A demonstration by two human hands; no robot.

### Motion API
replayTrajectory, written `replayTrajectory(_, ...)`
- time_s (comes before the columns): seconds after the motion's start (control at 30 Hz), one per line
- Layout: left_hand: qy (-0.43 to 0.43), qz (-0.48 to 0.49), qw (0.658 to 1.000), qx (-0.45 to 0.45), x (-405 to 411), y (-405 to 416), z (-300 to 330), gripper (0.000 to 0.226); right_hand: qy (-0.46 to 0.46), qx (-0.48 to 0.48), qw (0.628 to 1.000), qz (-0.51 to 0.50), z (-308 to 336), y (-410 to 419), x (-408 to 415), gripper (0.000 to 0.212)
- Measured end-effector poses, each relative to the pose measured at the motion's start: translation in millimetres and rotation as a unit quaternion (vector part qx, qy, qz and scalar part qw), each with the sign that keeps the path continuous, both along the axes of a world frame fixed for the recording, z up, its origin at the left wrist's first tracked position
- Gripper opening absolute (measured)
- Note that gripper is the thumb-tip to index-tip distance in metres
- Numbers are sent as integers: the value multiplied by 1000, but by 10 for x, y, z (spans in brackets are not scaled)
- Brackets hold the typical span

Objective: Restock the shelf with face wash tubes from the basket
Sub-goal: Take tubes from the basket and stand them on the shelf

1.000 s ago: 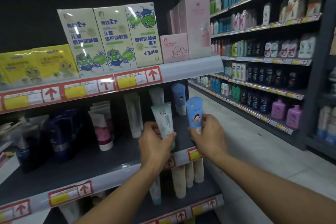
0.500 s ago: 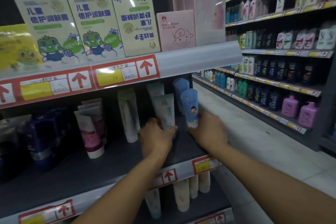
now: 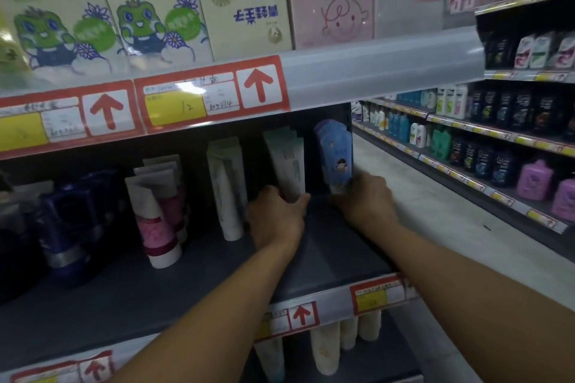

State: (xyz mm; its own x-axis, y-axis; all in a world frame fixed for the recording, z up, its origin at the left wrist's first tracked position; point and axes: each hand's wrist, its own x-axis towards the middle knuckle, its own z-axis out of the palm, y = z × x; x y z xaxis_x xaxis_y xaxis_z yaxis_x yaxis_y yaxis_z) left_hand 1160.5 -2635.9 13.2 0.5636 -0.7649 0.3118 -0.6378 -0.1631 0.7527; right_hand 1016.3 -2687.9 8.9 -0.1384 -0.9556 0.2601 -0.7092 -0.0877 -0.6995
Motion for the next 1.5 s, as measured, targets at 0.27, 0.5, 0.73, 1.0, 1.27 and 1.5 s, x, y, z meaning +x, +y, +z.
replayTrajectory(0.27, 4, -21, 1000, -7, 69, -47, -82, 54, 7, -6, 1000, 5, 7, -34, -27, 58)
replayTrajectory(0.5, 6, -19, 1000, -9, 85, -62, -86, 54, 7, -12, 1000, 3, -7, -53, -46, 45)
replayTrajectory(0.73, 0, -20, 1000, -6, 101, -96, -105, 55, 17, -16, 1000, -1, -39, -76, -35, 44)
replayTrajectory(1.0, -4, -28, 999, 17, 106, -63, -91, 65, 3, -4, 1000, 3, -66, -91, -46, 61)
replayTrajectory(1.27, -9, -86, 993, 81, 68, 252, 8, 89, 55, 38, 997, 41, 47, 248, -145, 76)
replayTrajectory(1.5, 14, -144, 987, 67, 142, 888, 139, 74, 125, 82, 978, 142, 185, 843, -37, 76)
